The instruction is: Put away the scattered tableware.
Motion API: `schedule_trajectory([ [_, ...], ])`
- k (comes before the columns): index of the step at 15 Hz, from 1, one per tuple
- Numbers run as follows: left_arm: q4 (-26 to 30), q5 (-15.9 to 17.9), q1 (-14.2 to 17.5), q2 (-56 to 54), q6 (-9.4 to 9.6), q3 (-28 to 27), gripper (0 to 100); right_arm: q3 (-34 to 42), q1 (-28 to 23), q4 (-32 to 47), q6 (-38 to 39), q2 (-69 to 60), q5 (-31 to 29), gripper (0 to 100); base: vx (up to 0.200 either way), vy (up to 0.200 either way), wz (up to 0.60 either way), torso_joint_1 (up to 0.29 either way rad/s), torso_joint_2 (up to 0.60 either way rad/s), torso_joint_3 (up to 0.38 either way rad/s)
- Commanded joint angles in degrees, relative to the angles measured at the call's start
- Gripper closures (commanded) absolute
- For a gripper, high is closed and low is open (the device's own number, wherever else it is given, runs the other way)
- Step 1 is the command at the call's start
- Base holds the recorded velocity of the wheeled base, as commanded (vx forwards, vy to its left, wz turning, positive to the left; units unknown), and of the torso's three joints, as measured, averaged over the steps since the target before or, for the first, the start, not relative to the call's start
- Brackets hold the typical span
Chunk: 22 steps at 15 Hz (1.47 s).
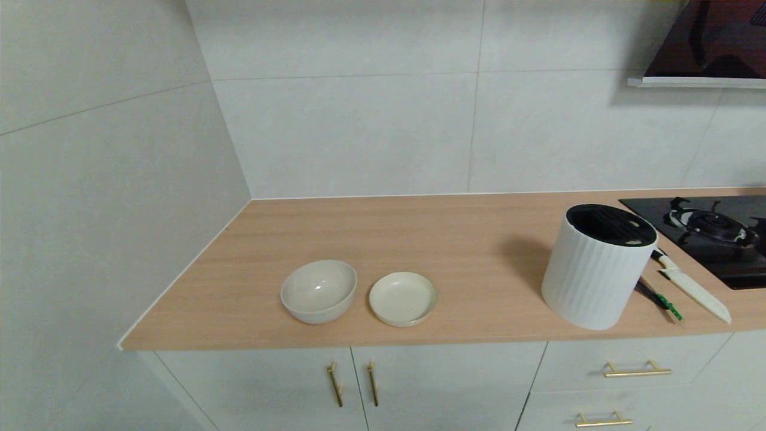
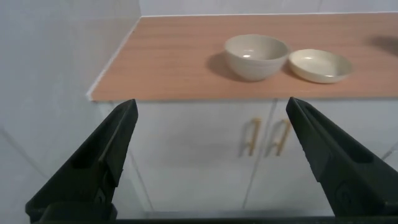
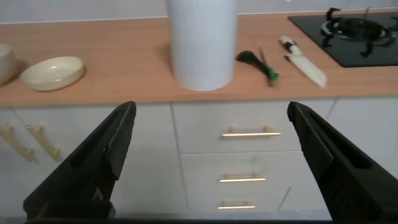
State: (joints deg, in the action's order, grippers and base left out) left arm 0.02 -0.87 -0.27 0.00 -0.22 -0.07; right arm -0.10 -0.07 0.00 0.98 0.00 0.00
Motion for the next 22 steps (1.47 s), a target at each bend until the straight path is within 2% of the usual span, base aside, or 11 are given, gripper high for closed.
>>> schedule_trajectory([
  [1,-0.02,-0.01,0.00,0.00,-0.04,-0.01,0,0.01,-0.01,0.00,-0.01,0.09,-0.09,0,0.000,0.200,0.00,0.007,-0.01,0.002],
  [7,-0.02,-0.01,0.00,0.00,-0.04,-0.01,0,0.01,-0.01,0.00,-0.01,0.09,0.00,0,0.000,0.200,0.00,0.004,0.00,0.002],
  [22,-0.02,-0.01,0.00,0.00,0.04,-0.01,0,0.01,-0.01,0.00,-0.01,0.09,-0.09,0,0.000,0.000,0.00,0.000,0.00,0.000],
])
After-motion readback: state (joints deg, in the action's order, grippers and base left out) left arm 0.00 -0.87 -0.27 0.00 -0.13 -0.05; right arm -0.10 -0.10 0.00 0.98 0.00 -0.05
